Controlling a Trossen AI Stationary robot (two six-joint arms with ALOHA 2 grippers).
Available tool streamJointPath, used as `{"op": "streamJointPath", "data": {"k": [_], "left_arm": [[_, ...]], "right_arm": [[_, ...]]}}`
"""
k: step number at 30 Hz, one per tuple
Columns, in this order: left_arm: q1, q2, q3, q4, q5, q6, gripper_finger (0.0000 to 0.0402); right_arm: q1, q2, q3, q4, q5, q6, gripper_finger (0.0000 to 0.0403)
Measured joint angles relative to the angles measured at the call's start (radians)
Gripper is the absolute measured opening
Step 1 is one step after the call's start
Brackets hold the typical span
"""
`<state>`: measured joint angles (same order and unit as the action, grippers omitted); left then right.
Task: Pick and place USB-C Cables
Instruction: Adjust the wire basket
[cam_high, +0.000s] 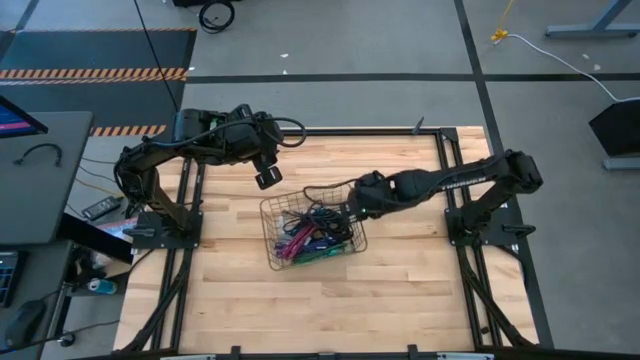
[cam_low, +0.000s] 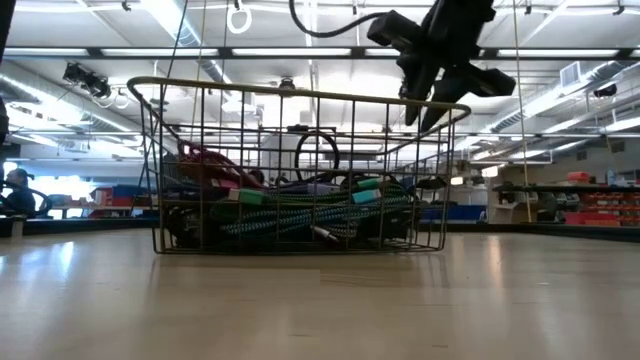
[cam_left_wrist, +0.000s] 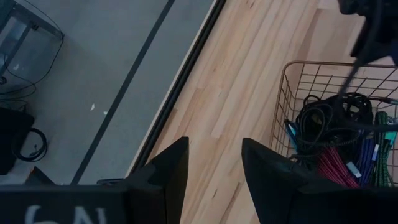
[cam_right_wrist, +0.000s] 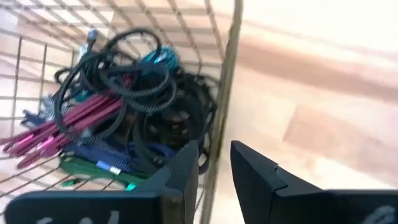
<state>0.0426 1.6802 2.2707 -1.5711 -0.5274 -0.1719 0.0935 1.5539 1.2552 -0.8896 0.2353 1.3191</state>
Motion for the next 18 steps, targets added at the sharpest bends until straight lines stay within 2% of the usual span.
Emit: {"op": "streamJointPath", "data": {"k": [8, 11, 14, 18], "left_arm": [[0.000, 0.000, 0.000, 0.000, 0.000, -0.002, 0.0155], [0.000, 0.000, 0.000, 0.000, 0.000, -0.014, 0.0155], [0.000, 0.000, 0.000, 0.000, 0.000, -0.027, 0.0156], [0.000, 0.000, 0.000, 0.000, 0.000, -0.033, 0.0156]], "right_arm": [[-0.083, 0.000, 0.059, -0.139, -0.008, -0.139, 0.0097], [-0.129, 0.000, 0.084, -0.136, -0.051, -0.244, 0.0069], [-0.175, 0.000, 0.105, -0.088, -0.059, -0.390, 0.0015], [-0.253, -0.001, 0.118, 0.094, -0.112, -0.581, 0.0005]]}}
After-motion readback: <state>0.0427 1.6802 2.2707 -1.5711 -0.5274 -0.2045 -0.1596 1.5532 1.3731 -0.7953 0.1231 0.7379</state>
